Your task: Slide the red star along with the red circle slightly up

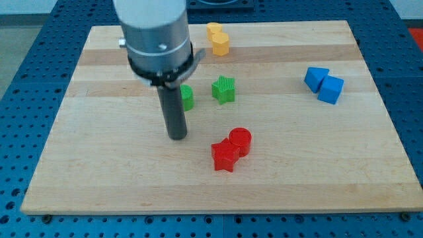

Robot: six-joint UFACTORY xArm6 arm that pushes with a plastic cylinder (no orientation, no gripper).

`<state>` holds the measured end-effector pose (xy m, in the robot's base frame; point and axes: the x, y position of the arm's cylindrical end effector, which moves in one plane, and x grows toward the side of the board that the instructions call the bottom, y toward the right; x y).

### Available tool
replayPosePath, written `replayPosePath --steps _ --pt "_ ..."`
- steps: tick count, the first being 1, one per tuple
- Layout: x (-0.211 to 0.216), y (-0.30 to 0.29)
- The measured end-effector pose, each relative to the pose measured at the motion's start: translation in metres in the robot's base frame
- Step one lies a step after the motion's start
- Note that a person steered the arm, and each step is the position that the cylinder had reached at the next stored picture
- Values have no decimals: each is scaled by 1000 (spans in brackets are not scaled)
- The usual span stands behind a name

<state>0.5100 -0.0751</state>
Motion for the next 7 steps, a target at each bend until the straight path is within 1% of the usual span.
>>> replayPosePath --steps 1,2,3,4,5,7 --pt "49 1" --pt "88 12" --pt "92 39" --pt "88 63" --pt "79 77" --pt "62 84"
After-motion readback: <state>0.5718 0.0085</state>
